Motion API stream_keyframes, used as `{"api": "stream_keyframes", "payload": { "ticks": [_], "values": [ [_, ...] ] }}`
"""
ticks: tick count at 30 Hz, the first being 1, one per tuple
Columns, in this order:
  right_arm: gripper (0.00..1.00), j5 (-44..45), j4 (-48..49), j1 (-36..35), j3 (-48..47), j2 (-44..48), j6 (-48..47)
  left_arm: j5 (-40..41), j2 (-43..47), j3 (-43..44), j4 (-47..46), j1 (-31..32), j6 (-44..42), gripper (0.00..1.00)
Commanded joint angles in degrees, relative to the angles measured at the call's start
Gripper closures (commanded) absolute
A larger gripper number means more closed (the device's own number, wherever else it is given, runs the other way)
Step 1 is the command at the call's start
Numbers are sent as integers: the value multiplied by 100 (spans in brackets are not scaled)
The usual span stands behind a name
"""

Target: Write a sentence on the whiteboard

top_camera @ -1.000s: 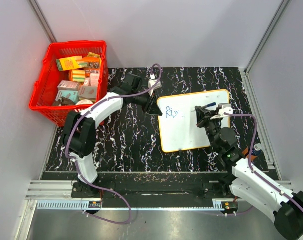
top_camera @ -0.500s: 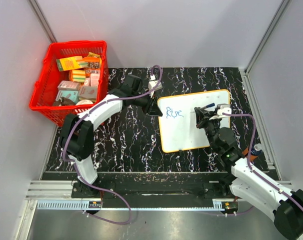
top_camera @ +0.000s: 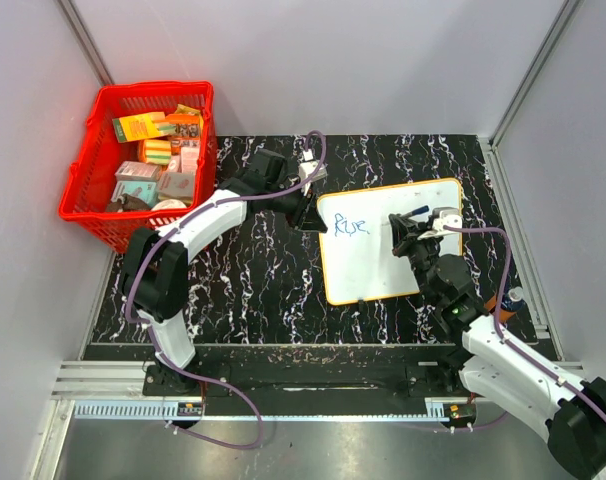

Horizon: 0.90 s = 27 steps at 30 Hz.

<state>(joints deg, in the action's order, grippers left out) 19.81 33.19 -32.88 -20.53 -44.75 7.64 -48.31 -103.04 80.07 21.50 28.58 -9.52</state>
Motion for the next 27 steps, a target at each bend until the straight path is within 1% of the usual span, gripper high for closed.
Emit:
{"api": "stream_keyframes", "payload": {
  "ticks": [1, 9, 14, 19, 22, 25, 27],
  "values": [
    [100, -30, 258, 28, -64, -95, -114, 1316, -304, -378, 470, 253, -1131, 100],
    [100, -197, -22, 28, -310, -121, -87, 1342, -313, -387, 470, 245, -1131, 100],
    [100, -320, -321, 28, -636, -130, -140, 1360, -339, -387, 470, 245, -1122, 100],
    [100, -92, -427, 28, -741, -174, -263, 1369, -304, -413, 470, 245, -1140, 100],
    [100, -74, -427, 71, -820, -402, -219, 1360, -313, -396, 470, 245, -1123, 100],
    [100, -267, -410, 203, -873, -543, -71, 1377, -330, -387, 470, 254, -1131, 100],
    [100, -583, -375, 414, -873, -500, 62, 1395, -330, -396, 470, 254, -1131, 100]
  ]
}}
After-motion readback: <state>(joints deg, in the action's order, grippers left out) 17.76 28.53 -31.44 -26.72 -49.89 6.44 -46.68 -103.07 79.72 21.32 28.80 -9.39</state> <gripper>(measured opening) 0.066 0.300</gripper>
